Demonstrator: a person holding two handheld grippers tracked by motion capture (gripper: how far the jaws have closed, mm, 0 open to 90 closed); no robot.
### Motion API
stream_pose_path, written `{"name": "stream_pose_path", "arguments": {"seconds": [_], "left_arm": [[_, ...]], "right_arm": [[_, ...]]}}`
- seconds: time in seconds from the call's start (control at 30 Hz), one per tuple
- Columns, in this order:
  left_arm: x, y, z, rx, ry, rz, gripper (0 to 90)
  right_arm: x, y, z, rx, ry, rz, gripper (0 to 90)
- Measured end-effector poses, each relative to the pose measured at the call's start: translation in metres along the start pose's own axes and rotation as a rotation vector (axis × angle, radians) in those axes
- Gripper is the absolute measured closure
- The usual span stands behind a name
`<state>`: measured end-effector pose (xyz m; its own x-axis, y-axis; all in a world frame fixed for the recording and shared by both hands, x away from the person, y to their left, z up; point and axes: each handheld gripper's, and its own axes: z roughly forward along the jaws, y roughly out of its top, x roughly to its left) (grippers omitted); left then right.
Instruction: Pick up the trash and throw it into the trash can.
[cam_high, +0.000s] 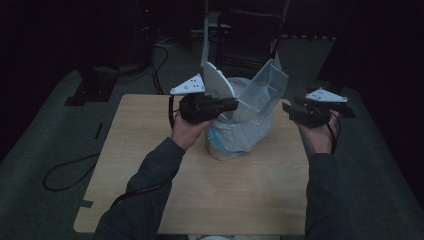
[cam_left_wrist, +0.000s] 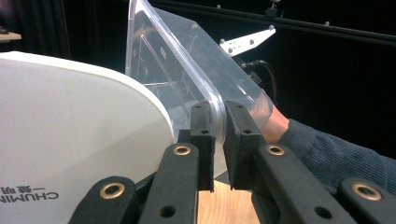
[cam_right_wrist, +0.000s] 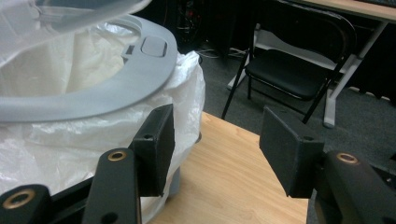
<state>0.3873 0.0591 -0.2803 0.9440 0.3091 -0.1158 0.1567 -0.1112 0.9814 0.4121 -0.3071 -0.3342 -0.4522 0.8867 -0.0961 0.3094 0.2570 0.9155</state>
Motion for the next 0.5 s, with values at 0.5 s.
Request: {"name": "stream_pose_path", "arguments": {"seconds": [0.5], "left_arm": [[0.000,0.000,0.002,-0.010,0.023,-0.005,83.8]], "right_arm": [[0.009,0.018,0.003,-0.032,0.023,-0.014,44.6]]}}
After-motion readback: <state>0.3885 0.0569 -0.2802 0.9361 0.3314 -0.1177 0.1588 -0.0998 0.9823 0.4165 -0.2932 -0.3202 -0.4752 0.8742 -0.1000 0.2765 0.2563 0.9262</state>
